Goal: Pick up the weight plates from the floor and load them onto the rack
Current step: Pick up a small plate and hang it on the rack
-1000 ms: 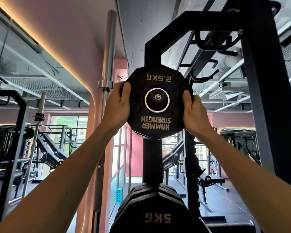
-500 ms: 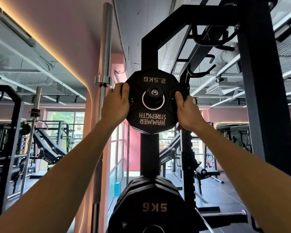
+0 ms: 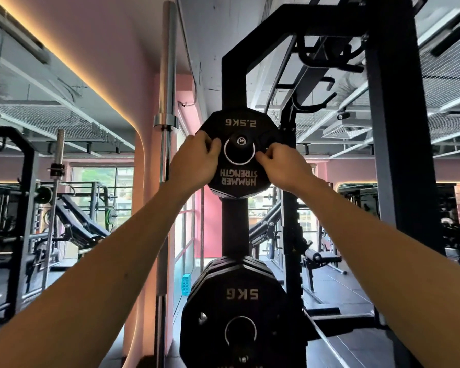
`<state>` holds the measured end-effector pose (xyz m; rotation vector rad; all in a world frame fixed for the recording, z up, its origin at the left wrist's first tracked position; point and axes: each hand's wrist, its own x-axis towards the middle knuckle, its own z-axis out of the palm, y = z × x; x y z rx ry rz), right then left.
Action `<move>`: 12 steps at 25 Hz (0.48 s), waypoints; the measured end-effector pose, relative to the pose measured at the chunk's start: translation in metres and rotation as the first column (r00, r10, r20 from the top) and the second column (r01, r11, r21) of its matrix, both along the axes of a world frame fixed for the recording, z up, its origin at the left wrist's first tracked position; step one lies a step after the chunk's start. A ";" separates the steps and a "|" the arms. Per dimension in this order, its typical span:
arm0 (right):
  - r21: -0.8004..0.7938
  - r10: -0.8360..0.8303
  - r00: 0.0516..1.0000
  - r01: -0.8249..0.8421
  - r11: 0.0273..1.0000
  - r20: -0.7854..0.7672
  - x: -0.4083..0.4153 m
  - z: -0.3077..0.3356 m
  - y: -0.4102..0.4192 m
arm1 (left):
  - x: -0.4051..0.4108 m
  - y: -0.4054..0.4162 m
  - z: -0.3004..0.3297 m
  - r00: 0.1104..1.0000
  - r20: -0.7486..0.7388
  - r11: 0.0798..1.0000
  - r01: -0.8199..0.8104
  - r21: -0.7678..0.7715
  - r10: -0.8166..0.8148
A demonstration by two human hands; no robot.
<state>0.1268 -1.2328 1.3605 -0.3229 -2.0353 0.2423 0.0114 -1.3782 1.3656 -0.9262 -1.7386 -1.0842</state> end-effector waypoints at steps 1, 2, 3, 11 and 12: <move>-0.008 0.009 1.000 -0.008 1.000 0.010 -0.003 -0.002 0.000 | -0.001 0.006 -0.003 1.000 0.001 0.999 -0.026 -0.031 0.026; -0.019 0.017 1.000 -0.017 1.000 0.003 -0.007 -0.003 0.002 | -0.003 0.012 -0.007 0.998 -0.012 0.997 -0.055 -0.051 0.054; -0.033 0.025 1.000 -0.026 0.999 -0.016 -0.011 -0.004 0.005 | -0.006 0.017 -0.010 0.996 -0.032 0.995 -0.080 -0.053 0.078; -0.019 -0.046 0.985 0.044 0.999 -0.165 -0.052 -0.008 0.025 | -0.041 0.041 -0.015 0.980 -0.184 0.995 -0.067 0.073 0.079; -0.015 -0.052 0.983 0.051 0.999 -0.175 -0.055 -0.009 0.025 | -0.043 0.041 -0.013 0.978 -0.192 0.996 -0.069 0.063 0.079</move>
